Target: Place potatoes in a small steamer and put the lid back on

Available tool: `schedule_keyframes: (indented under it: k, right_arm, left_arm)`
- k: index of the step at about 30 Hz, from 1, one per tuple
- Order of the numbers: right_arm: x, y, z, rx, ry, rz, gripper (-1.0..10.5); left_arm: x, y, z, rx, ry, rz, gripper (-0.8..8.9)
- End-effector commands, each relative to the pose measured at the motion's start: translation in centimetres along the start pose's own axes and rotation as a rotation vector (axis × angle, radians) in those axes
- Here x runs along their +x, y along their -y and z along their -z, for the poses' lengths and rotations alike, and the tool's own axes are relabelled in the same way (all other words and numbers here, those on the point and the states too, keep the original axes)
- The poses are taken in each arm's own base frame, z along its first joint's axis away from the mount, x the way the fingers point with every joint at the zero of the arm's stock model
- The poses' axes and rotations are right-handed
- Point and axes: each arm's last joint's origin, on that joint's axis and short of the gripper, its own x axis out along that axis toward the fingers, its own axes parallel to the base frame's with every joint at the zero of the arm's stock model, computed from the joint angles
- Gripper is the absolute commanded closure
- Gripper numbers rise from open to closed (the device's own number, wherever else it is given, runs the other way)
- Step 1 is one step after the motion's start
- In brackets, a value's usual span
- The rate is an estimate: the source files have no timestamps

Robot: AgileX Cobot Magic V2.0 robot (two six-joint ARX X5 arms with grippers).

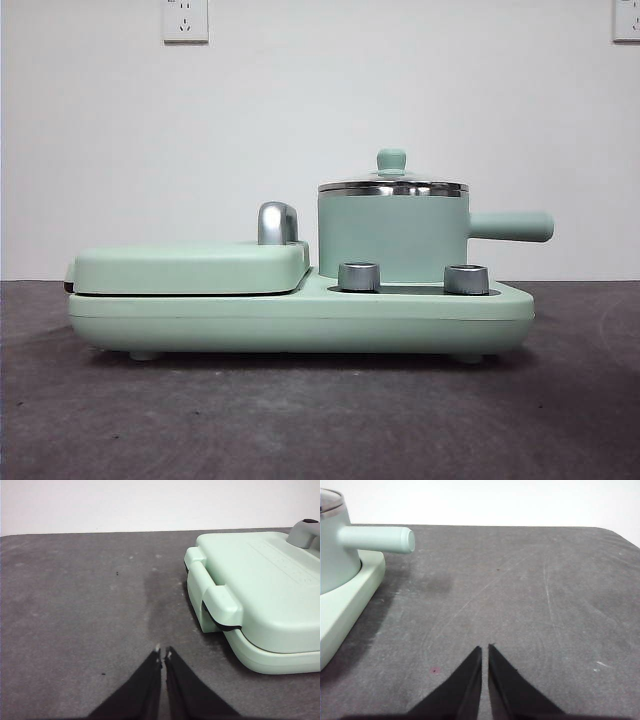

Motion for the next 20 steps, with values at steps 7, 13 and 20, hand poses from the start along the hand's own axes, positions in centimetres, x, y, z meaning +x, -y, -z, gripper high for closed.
schedule_keyframes:
  k: [7, 13, 20]
  right_arm:
    - [0.11, 0.02, 0.11, 0.008, 0.016, 0.001, 9.3]
    - [0.1, 0.02, 0.12, 0.008, 0.015, 0.001, 9.3]
    - [0.1, 0.02, 0.12, 0.008, 0.015, 0.001, 9.3]
  left_arm:
    - [0.18, -0.02, 0.7, 0.008, -0.025, -0.004, 7.94]
    - [0.18, -0.02, 0.7, 0.008, -0.025, -0.004, 7.94]
    - [0.18, -0.02, 0.7, 0.008, -0.025, -0.004, 7.94]
